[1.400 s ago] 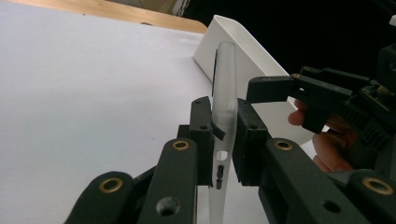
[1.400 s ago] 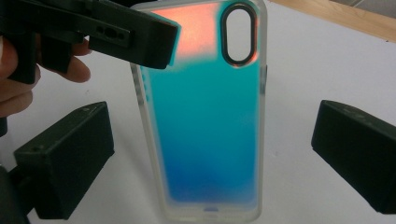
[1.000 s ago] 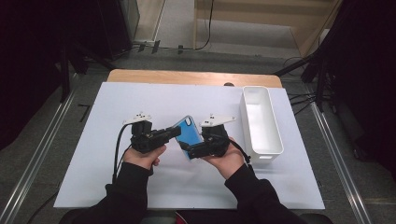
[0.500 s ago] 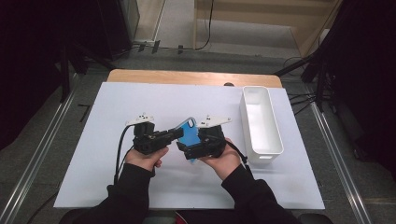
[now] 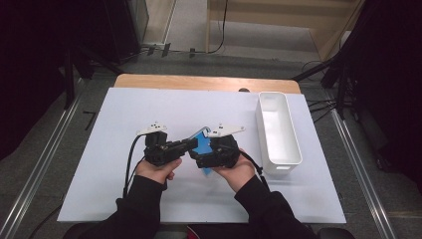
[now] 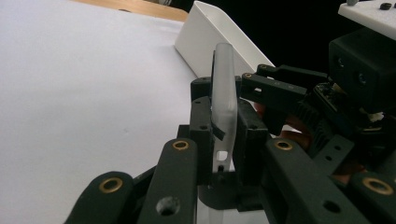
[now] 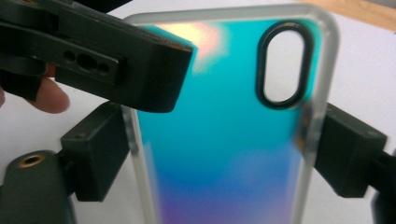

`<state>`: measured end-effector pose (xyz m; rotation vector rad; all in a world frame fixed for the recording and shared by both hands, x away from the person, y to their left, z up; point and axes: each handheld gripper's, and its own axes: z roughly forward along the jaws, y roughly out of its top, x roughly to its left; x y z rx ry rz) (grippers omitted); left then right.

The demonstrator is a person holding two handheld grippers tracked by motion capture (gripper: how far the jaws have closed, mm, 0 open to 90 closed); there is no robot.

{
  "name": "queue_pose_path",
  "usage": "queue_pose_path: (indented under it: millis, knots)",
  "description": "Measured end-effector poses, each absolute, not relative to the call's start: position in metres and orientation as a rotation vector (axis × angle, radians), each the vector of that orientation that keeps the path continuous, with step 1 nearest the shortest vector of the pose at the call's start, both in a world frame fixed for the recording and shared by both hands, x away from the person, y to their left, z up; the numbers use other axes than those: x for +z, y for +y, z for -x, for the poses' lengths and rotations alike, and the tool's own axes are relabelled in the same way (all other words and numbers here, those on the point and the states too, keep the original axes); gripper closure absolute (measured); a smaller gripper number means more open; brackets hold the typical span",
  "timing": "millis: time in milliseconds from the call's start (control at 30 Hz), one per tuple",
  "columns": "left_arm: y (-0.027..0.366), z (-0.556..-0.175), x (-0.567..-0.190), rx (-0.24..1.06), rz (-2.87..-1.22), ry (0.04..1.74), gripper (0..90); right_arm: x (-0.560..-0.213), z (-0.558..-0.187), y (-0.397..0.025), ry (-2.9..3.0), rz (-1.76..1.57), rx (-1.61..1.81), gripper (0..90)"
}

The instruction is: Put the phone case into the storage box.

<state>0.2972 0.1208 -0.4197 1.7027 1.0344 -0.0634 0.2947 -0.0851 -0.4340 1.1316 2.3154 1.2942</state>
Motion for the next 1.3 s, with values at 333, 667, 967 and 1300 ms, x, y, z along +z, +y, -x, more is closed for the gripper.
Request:
queue_pose_path:
  millis: [333,667,967,1300]
  knots:
    - [0.121,-0.297,-0.420,-0.064,-1.701,1.030,79.0,-0.433,-0.294,-0.086,2.327,-1.119,1.284,14.8]
    - [0.122,-0.297,-0.418,-0.046,-1.698,1.012,75.1,-0.432,-0.294,-0.085,2.331,-1.119,1.276,15.0]
    - [0.129,-0.298,-0.414,-0.029,-1.678,1.017,61.5,-0.433,-0.294,-0.085,2.352,-1.117,1.268,15.0]
    - [0.139,-0.303,-0.411,-0.035,-1.664,1.050,50.6,-0.433,-0.295,-0.086,2.368,-1.118,1.265,15.0]
